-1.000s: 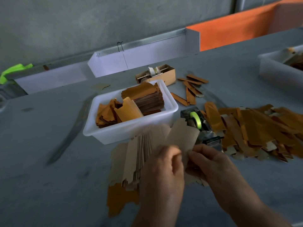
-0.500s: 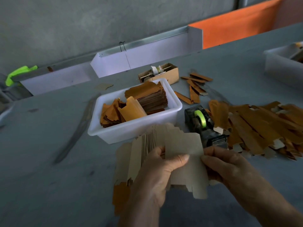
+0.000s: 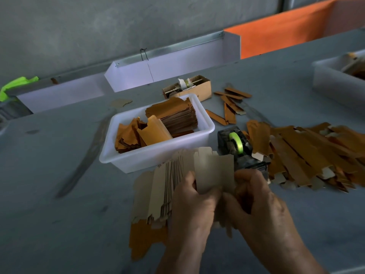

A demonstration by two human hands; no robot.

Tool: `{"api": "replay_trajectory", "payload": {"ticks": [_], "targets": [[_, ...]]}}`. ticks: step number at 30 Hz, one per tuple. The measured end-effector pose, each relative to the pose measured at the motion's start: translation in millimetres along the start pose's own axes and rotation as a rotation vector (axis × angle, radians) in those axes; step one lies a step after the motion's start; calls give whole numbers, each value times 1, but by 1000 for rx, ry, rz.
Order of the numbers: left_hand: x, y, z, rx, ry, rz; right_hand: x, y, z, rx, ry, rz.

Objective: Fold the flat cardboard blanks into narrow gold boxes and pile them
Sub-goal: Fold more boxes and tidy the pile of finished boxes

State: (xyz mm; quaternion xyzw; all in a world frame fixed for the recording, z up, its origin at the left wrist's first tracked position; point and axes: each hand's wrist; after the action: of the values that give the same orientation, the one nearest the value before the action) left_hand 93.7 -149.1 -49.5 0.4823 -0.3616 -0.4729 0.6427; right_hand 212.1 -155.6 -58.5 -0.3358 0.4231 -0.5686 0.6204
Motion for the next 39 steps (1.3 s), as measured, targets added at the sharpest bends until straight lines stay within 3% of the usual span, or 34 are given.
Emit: {"api": "replay_trajectory", "payload": {"ticks": [4,9,11,15,18,20,22,32,35,37,39], "targets": [[5,9,2,28,-88,6,3,-4,4,-213,-158,-21],[7,17,9,40,-252,-29,-2,-3,6,-130,-131,-43],[8,17,10,-9,-246,-57,-3,-3,6,-103,-154,-85],[8,16,13,-90,-310,-11,-7,4,7,-130,-78,-244],[8,17,16,-99,-365,24,-13,11,11,-385,-277,-465],[7,16,16,-134,-354,40,-14,13,14,-631,-407,-550],[8,15,15,-166,-346,44,-15,16,15,-738,-422,-556],[18,5,-4,-281,-64,-116,-13,14,8,-752,-259,-593],[23,5,-14,-531,-21,-221,-11,12,4,-712,-199,-607],[27,8,-20,-762,28,-383,-11,10,4,-687,-179,-614],[31,15,-27,-838,-47,-432,-12,7,6,-654,-174,-600]]}}
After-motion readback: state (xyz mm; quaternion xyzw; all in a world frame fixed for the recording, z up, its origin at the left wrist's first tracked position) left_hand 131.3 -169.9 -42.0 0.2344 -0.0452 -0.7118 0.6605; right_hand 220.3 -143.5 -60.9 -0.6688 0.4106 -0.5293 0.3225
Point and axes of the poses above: each hand's wrist, its own x-axis away from the middle knuckle, its own z-axis out of the back of the hand, y = z × x, and after that the axes turned 6 degrees about -z, right-handed
